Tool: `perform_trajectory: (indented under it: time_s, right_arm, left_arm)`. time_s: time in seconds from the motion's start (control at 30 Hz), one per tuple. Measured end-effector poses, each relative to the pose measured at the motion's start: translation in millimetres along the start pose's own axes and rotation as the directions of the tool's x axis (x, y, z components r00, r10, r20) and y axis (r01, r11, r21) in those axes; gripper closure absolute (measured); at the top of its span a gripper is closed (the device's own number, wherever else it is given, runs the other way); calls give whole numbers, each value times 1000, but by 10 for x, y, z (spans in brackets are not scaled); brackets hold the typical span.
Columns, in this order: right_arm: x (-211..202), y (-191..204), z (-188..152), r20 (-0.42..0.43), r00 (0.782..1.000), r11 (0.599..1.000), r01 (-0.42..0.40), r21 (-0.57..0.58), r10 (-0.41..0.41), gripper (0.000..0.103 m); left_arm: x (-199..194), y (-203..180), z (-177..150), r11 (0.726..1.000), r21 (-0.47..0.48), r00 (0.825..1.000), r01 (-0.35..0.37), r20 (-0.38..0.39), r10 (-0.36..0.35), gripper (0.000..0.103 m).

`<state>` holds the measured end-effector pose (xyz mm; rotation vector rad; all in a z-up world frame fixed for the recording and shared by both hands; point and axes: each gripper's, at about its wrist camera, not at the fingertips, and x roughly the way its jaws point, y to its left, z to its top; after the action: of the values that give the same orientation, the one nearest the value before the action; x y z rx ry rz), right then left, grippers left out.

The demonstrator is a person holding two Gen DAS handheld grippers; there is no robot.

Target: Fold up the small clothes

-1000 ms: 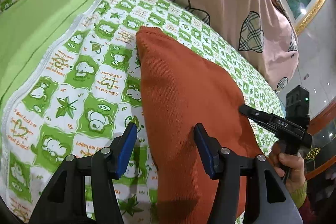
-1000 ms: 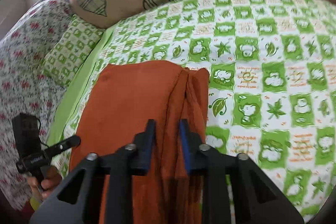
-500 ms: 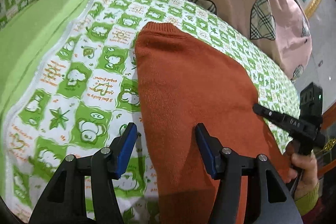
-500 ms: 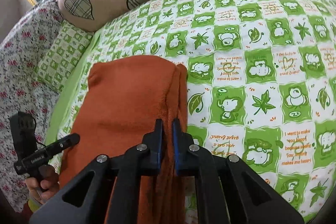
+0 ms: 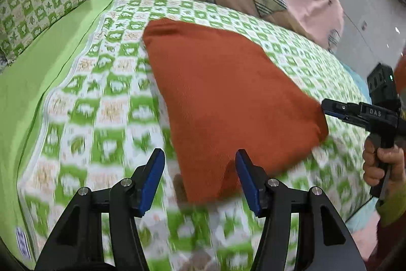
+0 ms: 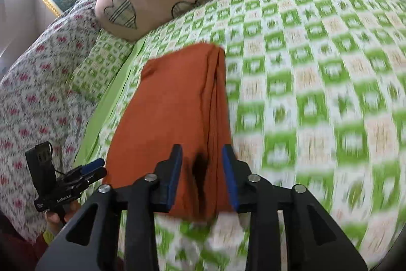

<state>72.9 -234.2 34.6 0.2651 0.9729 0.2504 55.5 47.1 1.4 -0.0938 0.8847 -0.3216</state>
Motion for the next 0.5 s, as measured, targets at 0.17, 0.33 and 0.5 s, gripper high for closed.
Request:
perform_trajectory:
  time_s: [0.17,0.33,0.5]
  right_arm:
    - [113,103,-258,-49,999,999,-10,-43,8,69]
    - [225,237,-211,-73,997,998,-8,-63,3,98]
    - [-139,412,114,53,993,993,-103,-65,107,99]
  left_arm:
    - [-5,-121,-267,999,45,1000,-12,-13,13,42]
    - [84,-192,-331,995,68,997,-77,6,77,42]
    - [171,-255,-273,991,29,992,-128,23,127,42]
